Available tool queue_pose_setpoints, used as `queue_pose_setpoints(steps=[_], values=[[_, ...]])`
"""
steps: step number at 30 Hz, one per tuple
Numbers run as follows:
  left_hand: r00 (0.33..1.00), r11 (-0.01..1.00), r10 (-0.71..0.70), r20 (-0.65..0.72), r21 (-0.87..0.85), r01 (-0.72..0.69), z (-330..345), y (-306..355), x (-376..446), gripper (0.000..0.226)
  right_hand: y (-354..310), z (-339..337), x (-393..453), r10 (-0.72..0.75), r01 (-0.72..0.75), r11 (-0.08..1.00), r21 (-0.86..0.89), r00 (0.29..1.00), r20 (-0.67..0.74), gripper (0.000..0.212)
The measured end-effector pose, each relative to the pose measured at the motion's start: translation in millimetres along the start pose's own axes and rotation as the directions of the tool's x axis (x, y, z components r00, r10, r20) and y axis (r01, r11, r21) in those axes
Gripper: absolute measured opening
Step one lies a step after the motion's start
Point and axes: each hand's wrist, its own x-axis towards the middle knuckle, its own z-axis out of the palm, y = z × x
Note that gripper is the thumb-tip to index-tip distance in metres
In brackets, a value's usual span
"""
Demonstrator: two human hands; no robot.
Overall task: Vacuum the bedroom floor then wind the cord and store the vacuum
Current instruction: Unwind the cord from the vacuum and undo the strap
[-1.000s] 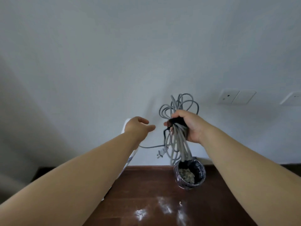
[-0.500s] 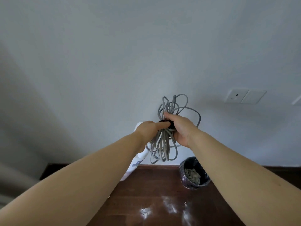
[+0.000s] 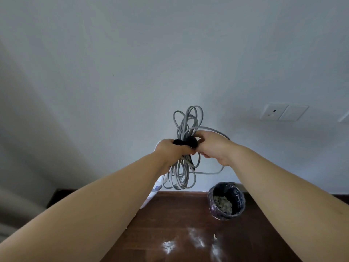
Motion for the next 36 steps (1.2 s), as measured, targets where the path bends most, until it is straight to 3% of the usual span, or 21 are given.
queue_pose_setpoints(steps=[6,10,15,19,23,25,28,32,36], values=[[0.998,1.0,0.004,0.061,-0.02,-0.003,-3,0,-3,0.015,11,7,3,0.003,0.012,0.988,0.154,0.995,-0.096,0.028],[0.998,1.0,0.003,0.056,-0.025,-0.002,-4,1,-6,0.014,10,14,8,-0.062,0.112,0.982,0.151,0.953,-0.297,0.018],[1.0,0.998,-0.019,0.012,0.056,0.018,-10,-2,1,0.033,15,5,11,0.073,0.02,0.984,0.179,0.864,-0.498,0.018],[1.0,0.997,-0.022,-0.01,0.077,0.023,-11,-1,5,0.038,11,-7,6,0.239,-0.001,0.766,0.643,0.929,-0.283,0.017],[0.998,0.998,-0.043,0.043,0.057,0.041,-13,-4,12,0.049,9,-19,-2,0.285,0.061,0.574,0.817,0.92,-0.269,0.024],[0.996,0.998,-0.047,0.074,0.042,0.044,-9,-7,12,0.051,7,-12,-5,0.3,0.031,0.636,0.771,0.911,-0.283,0.015],[0.995,0.999,-0.039,0.088,0.009,0.038,2,-11,7,0.052,7,11,-8,0.226,-0.06,0.806,0.589,0.95,-0.213,0.02],[0.996,0.998,-0.046,0.072,-0.047,0.049,3,-6,6,0.057,9,16,-14,0.127,-0.067,0.761,0.646,0.991,-0.047,0.016],[0.997,0.993,-0.056,0.061,-0.096,0.061,-5,-1,7,0.046,12,14,-13,0.112,-0.115,0.841,0.529,0.993,0.039,0.016]])
